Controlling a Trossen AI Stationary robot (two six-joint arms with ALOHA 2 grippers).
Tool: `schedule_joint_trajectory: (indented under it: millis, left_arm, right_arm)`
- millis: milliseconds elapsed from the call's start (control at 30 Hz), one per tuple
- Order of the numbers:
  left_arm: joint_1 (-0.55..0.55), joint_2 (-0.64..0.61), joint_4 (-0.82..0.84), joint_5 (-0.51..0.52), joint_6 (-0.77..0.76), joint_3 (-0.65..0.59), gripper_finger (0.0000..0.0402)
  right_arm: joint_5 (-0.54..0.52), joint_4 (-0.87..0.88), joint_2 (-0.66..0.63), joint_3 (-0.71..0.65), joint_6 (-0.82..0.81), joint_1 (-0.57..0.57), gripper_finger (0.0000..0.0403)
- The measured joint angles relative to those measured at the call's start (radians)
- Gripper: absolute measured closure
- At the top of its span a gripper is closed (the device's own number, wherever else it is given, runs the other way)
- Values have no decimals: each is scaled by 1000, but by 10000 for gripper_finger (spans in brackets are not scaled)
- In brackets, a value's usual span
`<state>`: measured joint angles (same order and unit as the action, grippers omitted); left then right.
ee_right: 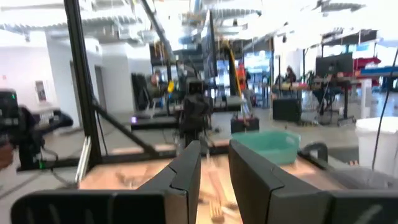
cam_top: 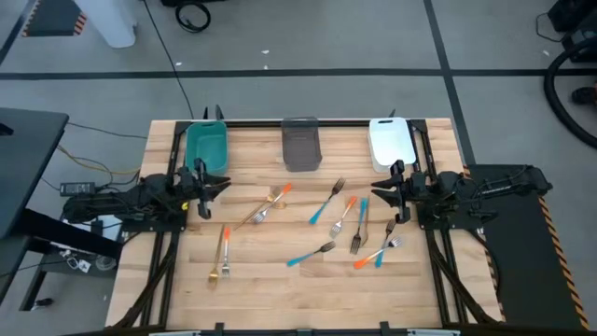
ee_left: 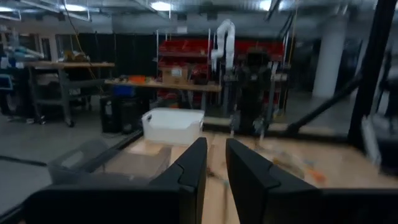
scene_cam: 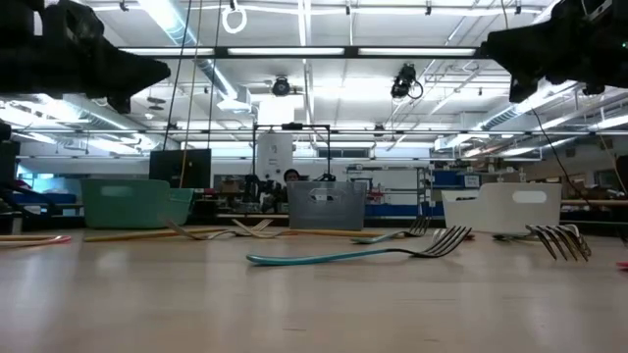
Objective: Sort silverware by color (type)
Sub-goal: Put the top left blue fork into the black bin
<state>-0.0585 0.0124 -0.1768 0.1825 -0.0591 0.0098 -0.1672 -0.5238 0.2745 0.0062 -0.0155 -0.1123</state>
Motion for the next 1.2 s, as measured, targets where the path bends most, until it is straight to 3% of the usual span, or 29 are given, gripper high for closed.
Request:
schedule_joint_trajectory:
  millis: [200, 367, 467, 800, 933, 1200]
  left_arm:
    - [0, 0, -45, 24, -141, 0, 333]
    - [0, 0, -51, 115, -234, 0, 333]
    - [0, 0, -63, 131, -270, 0, 333]
    - [0, 0, 8, 131, -240, 76, 333]
    - [0, 0, 21, 132, -137, 76, 333]
    - [0, 0, 22, 121, -51, 76, 333]
  right_arm:
    - [-1, -108, 0, 0, -67, 0, 313]
    - [0, -172, 0, 0, -176, 0, 313]
    - [-50, -175, 0, 0, -222, 0, 313]
    - [-157, -162, 7, 0, -187, 0, 313]
    - [-235, -158, 24, 0, -210, 0, 313]
    - [-228, -156, 70, 0, -222, 0, 313]
